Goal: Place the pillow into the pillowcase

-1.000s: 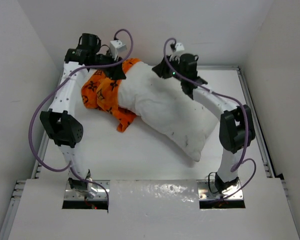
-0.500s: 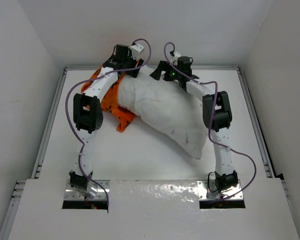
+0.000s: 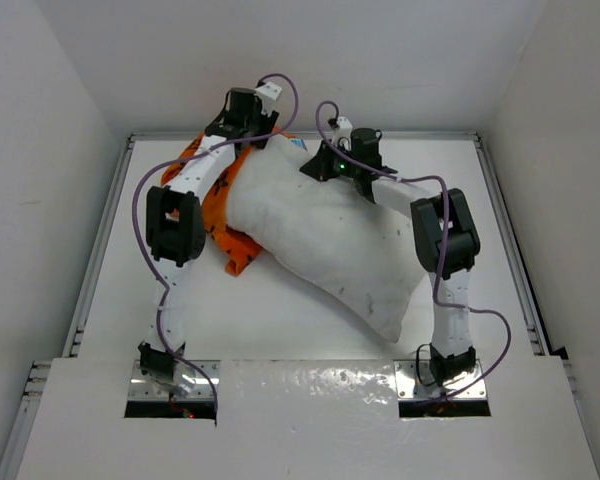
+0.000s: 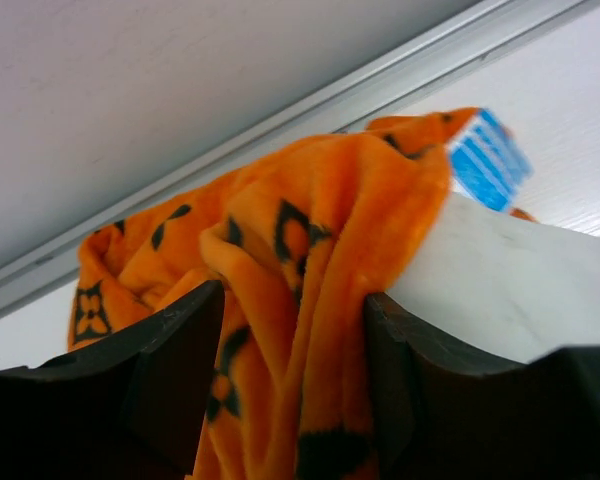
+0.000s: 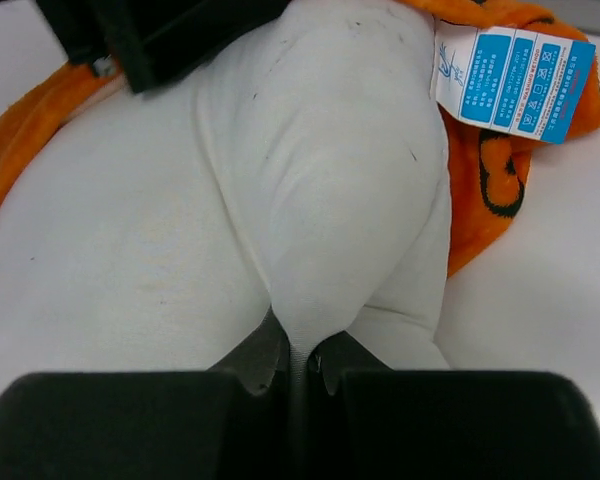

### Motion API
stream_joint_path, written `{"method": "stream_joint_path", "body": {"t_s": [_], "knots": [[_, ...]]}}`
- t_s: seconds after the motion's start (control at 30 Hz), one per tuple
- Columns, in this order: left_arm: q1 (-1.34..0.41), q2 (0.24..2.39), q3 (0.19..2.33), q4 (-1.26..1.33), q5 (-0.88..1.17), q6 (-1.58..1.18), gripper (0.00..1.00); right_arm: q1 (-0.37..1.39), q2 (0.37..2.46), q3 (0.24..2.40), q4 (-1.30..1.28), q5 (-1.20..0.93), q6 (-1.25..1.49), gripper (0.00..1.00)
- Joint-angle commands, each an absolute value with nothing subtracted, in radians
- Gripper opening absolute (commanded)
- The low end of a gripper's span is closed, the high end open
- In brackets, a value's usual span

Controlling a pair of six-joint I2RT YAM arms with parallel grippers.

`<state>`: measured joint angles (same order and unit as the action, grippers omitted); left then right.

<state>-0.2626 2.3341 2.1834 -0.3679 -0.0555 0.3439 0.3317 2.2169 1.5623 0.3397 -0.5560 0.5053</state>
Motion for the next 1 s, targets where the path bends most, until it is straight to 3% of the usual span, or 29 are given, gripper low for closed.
{"method": "stream_joint_path", "body": {"t_s": [0.0,0.1,0.13,0.17,0.2,0.4,0.63,0.73,0.87,0.97], "knots": [[-0.258,2.302,2.175,-0.363,-0.111,0.411,0.52,0.383,2.106,1.470,0.345,-0.562,0.436,0.03],[-0.258,2.307,2.183,-0.434,0.000,0.416,0.35,0.400,2.080,1.442,0.336,-0.525,0.411,0.00],[-0.258,2.304,2.190,-0.449,0.094,0.407,0.16,0.403,2.071,1.442,0.328,-0.516,0.407,0.00],[-0.258,2.287,2.192,-0.456,0.138,0.396,0.03,0.410,2.065,1.442,0.310,-0.505,0.391,0.00],[-0.258,2.273,2.188,-0.439,0.175,0.381,0.00,0.422,2.060,1.442,0.301,-0.496,0.381,0.00],[-0.268,2.233,2.345,-0.348,0.458,0.230,0.00,0.537,2.002,1.460,0.207,-0.405,0.230,0.00],[-0.316,2.209,2.425,-0.429,0.978,0.239,0.00,0.561,1.879,1.358,0.458,-0.325,0.262,0.00],[-0.321,2.201,2.421,-0.495,1.005,0.253,0.00,0.552,1.844,1.307,0.541,-0.242,0.230,0.00],[-0.363,2.195,2.425,-0.778,1.002,0.474,0.00,0.428,1.842,1.241,0.845,-0.232,0.567,0.00],[-0.402,2.192,2.434,-0.917,0.993,0.607,0.00,0.416,1.844,1.229,0.927,-0.118,0.574,0.00]]}}
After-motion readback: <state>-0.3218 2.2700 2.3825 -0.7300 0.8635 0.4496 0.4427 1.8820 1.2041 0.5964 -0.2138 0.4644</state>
